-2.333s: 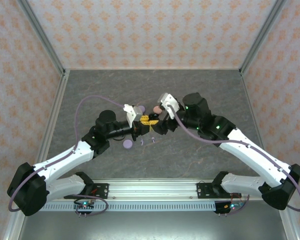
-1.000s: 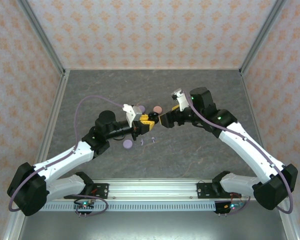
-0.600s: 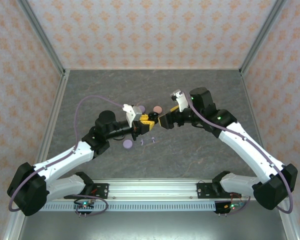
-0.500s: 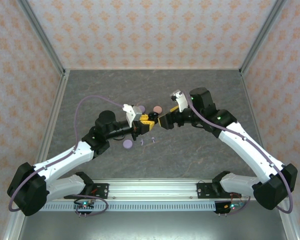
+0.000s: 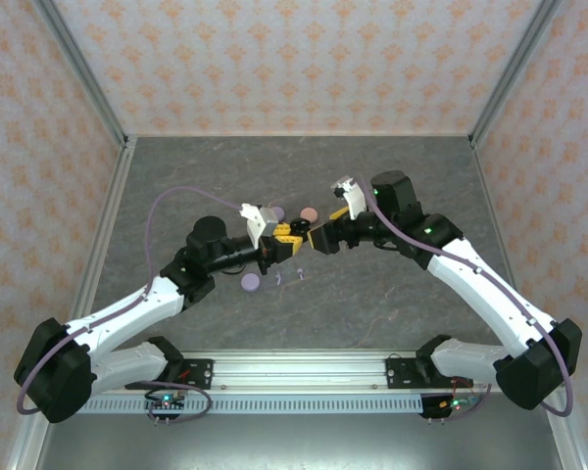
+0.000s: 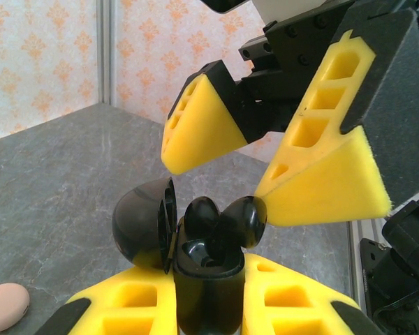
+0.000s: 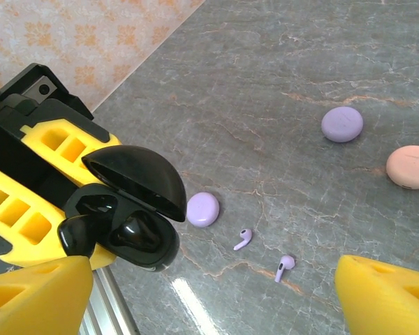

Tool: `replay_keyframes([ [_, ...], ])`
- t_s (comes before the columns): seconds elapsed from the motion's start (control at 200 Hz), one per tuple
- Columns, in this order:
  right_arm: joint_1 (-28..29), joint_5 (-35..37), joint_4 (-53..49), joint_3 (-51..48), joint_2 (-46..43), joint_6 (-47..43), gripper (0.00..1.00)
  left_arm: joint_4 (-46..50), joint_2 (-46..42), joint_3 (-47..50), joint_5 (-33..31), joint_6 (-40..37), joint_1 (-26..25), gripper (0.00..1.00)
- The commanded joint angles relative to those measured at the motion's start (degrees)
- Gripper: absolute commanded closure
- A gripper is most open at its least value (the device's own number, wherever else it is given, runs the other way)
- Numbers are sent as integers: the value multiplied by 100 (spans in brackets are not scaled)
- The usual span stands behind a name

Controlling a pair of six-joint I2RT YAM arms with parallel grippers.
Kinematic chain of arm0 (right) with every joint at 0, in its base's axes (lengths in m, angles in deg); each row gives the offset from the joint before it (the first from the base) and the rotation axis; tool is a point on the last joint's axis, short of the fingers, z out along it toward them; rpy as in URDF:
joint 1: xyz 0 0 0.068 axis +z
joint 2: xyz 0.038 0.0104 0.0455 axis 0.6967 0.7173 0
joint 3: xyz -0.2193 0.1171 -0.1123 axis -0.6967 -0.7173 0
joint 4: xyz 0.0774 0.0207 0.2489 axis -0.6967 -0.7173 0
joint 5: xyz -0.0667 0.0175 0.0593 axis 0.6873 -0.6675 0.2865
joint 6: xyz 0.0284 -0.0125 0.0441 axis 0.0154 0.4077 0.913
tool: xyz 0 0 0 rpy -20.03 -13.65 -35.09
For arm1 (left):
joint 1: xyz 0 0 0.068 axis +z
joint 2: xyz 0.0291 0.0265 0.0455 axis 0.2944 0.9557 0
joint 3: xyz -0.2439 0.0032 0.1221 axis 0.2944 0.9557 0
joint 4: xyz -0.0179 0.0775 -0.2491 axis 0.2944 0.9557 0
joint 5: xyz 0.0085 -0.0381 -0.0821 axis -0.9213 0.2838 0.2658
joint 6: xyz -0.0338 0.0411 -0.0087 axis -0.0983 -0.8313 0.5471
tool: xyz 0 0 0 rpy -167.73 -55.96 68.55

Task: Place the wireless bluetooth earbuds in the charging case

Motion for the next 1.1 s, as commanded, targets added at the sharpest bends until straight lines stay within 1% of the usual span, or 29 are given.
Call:
replay_keyframes([
  [0.0, -20, -143, 251, -57, 37, 52, 10, -239, -73, 21, -11, 52, -32, 100],
  [0.135, -21, -197, 270, -57, 37, 58, 10, -242, -61, 10, -11, 56, -35, 100],
  [0.185, -24, -198, 274, -57, 175, 69, 10, -237, -56, 9, -13, 54, -35, 100],
  [1.096, 56, -381, 678, -57, 321, 278, 10, -218, -56, 0, -4, 52, -35, 100],
])
